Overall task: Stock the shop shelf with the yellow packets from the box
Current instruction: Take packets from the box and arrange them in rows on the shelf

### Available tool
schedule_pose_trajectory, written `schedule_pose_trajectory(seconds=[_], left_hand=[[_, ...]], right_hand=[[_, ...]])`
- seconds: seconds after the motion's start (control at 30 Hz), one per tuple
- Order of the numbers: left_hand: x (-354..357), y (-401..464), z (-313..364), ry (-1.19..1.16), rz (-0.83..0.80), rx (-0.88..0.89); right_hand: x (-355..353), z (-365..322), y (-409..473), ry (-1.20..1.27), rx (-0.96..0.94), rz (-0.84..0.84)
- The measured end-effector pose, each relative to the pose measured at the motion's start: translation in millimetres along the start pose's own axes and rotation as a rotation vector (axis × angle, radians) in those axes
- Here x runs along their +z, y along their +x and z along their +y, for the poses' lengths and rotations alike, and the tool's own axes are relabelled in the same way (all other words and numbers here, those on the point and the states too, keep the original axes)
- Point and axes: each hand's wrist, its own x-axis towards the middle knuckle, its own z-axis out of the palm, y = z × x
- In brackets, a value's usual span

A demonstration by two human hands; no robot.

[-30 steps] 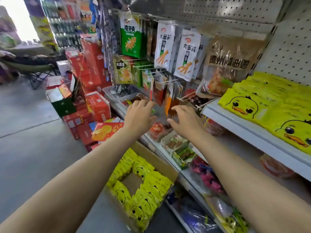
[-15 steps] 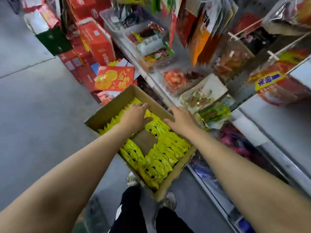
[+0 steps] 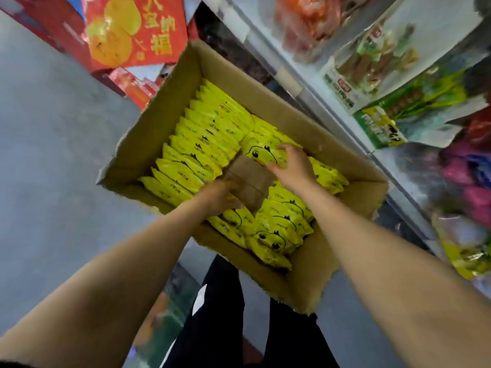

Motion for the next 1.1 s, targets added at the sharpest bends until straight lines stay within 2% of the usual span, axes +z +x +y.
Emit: schedule_pose_trajectory(seconds=[0.27, 0.47, 0.63, 0.93, 1.1], left_hand=[[-2, 26, -19, 0.033, -0.058, 0.048], [-2, 29, -21, 0.025, -0.067, 0.05], [-1, 31, -21, 0.019, -0.075, 0.038], [-1, 31, -21, 0.025, -0.086, 0.051], [1, 30, -22, 0.005, -0.078, 0.04]], right_hand=[[20, 9, 29, -0.039, 0.031, 0.108], [19, 15, 37, -0.027, -0.025, 0.162], [28, 27, 26, 0.043, -0.043, 0.301], [27, 33, 32, -0.009, -0.022, 0.155], [33, 30, 35, -0.049, 0.042, 0.219]])
